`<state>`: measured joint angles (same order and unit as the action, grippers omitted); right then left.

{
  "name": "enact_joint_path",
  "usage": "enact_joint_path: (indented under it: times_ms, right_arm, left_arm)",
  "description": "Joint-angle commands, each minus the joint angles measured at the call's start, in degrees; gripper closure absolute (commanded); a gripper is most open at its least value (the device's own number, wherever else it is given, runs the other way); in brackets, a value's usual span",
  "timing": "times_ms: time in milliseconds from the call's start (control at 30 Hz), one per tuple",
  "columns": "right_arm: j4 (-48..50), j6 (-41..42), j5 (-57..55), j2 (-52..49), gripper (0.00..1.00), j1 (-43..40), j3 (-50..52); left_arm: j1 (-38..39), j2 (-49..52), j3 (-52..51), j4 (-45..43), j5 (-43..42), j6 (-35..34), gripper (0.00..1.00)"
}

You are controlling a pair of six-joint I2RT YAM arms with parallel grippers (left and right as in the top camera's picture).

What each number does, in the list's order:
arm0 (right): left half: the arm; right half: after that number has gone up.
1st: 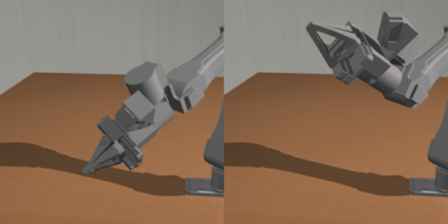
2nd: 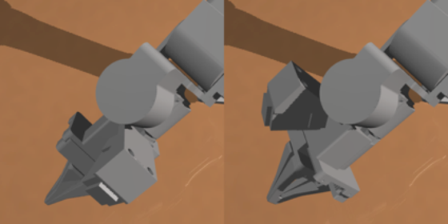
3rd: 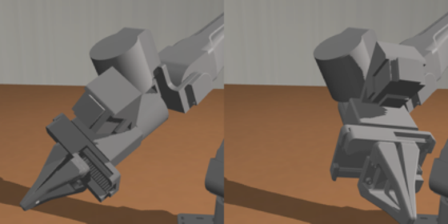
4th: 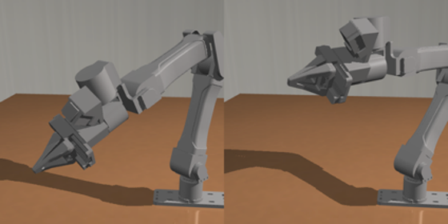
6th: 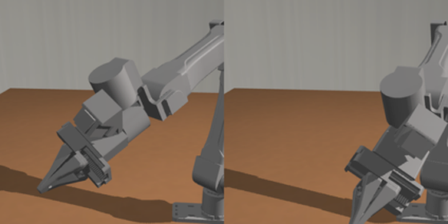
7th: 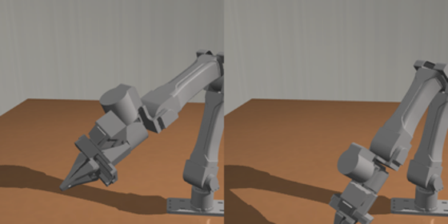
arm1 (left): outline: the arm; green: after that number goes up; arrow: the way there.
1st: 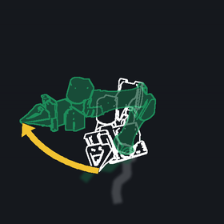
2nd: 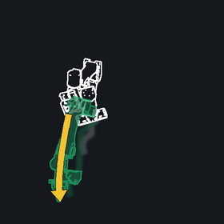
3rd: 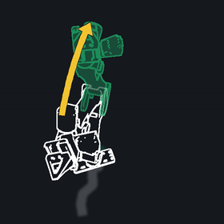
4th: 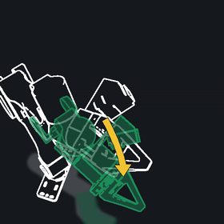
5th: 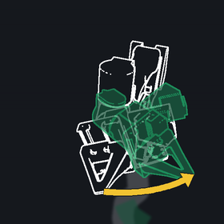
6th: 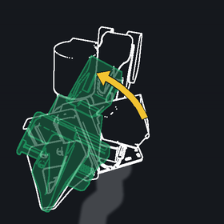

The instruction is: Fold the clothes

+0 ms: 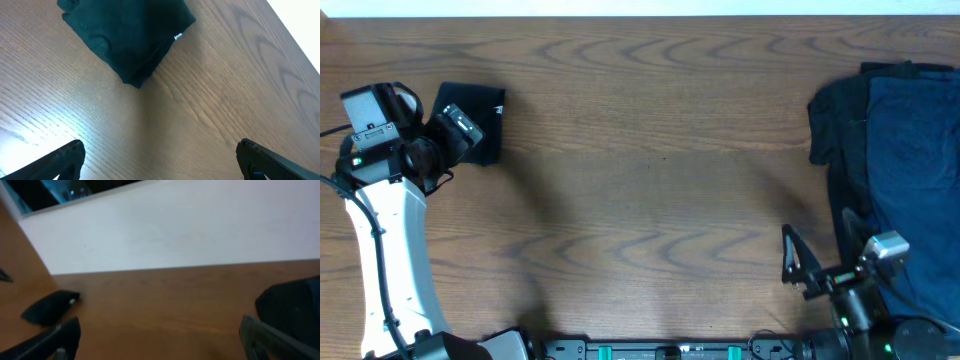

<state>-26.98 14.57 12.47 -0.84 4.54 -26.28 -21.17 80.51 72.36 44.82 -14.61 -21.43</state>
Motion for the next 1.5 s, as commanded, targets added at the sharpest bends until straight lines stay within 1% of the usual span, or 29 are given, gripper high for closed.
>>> enact_joint_path:
  times_ms: [0,233,333,433,500,667,800,900,967,1133,1467]
  right_arm:
    - [4.7,-0.5,-4.2,0.5,0.01,1.2,5.0]
    - [24.0,-0.5,-8.2,0.5,0.01,1.6,18.1]
    - [29.8,-0.5,-9.0,0.5,0.01,1.6,22.6]
    - [32.5,-0.5,-9.3,0.5,0.01,1.5,25.7]
    - [31.3,-0.6,-9.8,0.5,0.01,1.5,26.0]
    - [30.5,-7.5,-10.1,0.5,0.01,1.5,26.0]
    - [26.7,-12.9,-10.1,0.5,0.01,1.5,26.0]
    - [22.8,-14.2,-10.1,0.5,0.0,1.5,26.0]
    - [22.8,-14.7,-10.6,0.6,0.01,1.5,26.0]
    - [22.8,-19.5,-10.6,0.6,0.01,1.5,26.0]
    - [22.9,-19.8,-10.6,0.6,0.01,1.5,26.0]
  left_arm:
    - [0.0,0.4,0.2,0.1,0.1,-0.3,0.02]
    - [0.0,0.4,0.2,0.2,0.1,-0.3,0.02]
    - [0.0,0.4,0.2,0.2,0.1,-0.3,0.02]
    - [0.0,0.4,0.2,0.1,0.1,-0.3,0.02]
    - [0.0,0.4,0.2,0.2,0.1,-0.3,0.02]
    - [0.0,0.4,0.2,0.2,0.1,-0.3,0.02]
    - [0.0,0.4,0.2,0.2,0.1,-0.3,0.02]
    - [0.0,0.4,0.2,0.2,0.1,-0.3,0.02]
    - [0.0,0.4,0.2,0.1,0.1,-0.3,0.02]
    - [0.0,0.4,0.2,0.2,0.1,-0.3,0.02]
    - [0.0,0.4,0.2,0.2,0.1,-0.3,0.02]
